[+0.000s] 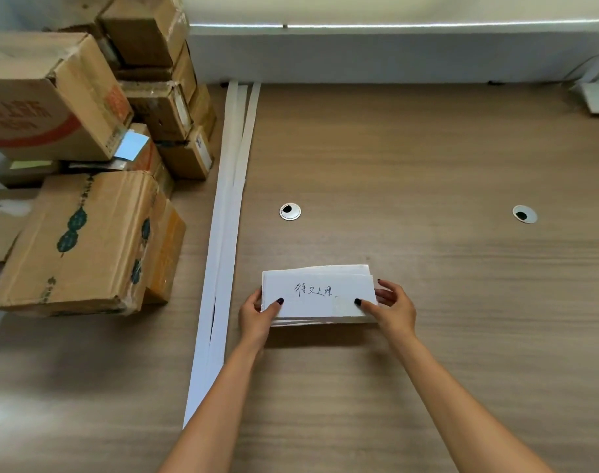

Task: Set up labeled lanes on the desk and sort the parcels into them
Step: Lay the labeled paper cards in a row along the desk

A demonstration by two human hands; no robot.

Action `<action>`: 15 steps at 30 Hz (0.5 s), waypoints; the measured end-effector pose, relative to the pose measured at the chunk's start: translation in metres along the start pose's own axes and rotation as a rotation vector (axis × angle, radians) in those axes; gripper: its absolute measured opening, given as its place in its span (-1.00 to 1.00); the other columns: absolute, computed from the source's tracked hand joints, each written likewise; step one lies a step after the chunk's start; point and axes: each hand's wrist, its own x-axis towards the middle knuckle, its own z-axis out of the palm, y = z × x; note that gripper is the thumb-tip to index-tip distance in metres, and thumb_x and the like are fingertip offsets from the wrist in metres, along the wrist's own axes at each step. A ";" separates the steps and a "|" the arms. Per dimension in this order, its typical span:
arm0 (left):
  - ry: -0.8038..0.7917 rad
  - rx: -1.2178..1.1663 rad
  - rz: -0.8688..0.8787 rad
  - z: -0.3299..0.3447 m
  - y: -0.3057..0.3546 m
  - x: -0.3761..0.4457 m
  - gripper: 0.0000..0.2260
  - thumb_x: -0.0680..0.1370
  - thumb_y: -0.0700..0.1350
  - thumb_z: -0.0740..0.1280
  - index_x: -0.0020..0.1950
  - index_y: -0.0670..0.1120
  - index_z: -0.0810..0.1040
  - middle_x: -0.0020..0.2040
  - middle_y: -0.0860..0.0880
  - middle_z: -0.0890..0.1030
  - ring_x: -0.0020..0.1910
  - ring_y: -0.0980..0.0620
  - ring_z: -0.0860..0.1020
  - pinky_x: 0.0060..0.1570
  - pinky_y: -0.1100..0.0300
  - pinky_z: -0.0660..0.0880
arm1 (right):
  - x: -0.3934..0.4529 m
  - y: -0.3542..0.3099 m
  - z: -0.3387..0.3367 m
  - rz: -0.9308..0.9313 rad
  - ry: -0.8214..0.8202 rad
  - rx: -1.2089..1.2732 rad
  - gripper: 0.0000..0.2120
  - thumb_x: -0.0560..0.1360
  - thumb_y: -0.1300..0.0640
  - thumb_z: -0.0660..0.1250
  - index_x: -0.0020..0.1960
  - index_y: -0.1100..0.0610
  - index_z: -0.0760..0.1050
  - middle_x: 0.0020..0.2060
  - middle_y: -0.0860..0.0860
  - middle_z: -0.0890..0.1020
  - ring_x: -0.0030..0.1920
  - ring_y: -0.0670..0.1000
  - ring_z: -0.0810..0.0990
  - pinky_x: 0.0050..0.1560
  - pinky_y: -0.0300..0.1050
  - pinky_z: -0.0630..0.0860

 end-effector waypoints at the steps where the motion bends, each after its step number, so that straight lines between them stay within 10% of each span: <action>1: -0.012 -0.015 0.004 -0.001 0.003 0.000 -0.49 0.46 -0.25 0.42 0.38 -0.17 0.39 0.23 -0.15 0.55 0.17 -0.08 0.53 0.17 0.08 0.48 | 0.002 -0.003 -0.002 0.005 0.006 0.024 -0.47 0.25 0.31 0.56 0.17 0.19 0.49 0.00 0.10 0.61 -0.03 0.02 0.58 -0.04 -0.17 0.52; 7: -0.080 -0.181 0.016 -0.001 0.029 -0.003 -0.62 0.57 -0.18 0.28 0.37 0.03 0.34 0.11 -0.06 0.56 -0.02 0.06 0.58 -0.20 0.32 0.57 | 0.015 -0.019 -0.010 0.020 0.039 0.012 -0.66 0.24 0.21 0.58 -0.02 0.21 0.60 -0.11 0.12 0.66 -0.12 0.03 0.61 -0.01 -0.11 0.52; 15: -0.047 -0.210 0.012 0.002 0.047 0.023 -0.63 0.59 -0.20 0.23 0.40 -0.03 0.37 0.12 -0.09 0.55 -0.06 0.07 0.56 -0.12 0.18 0.53 | 0.050 -0.042 -0.005 0.081 0.049 0.081 -0.68 0.32 0.17 0.54 0.01 0.29 0.59 -0.20 0.15 0.64 -0.36 -0.02 0.51 -0.34 -0.23 0.45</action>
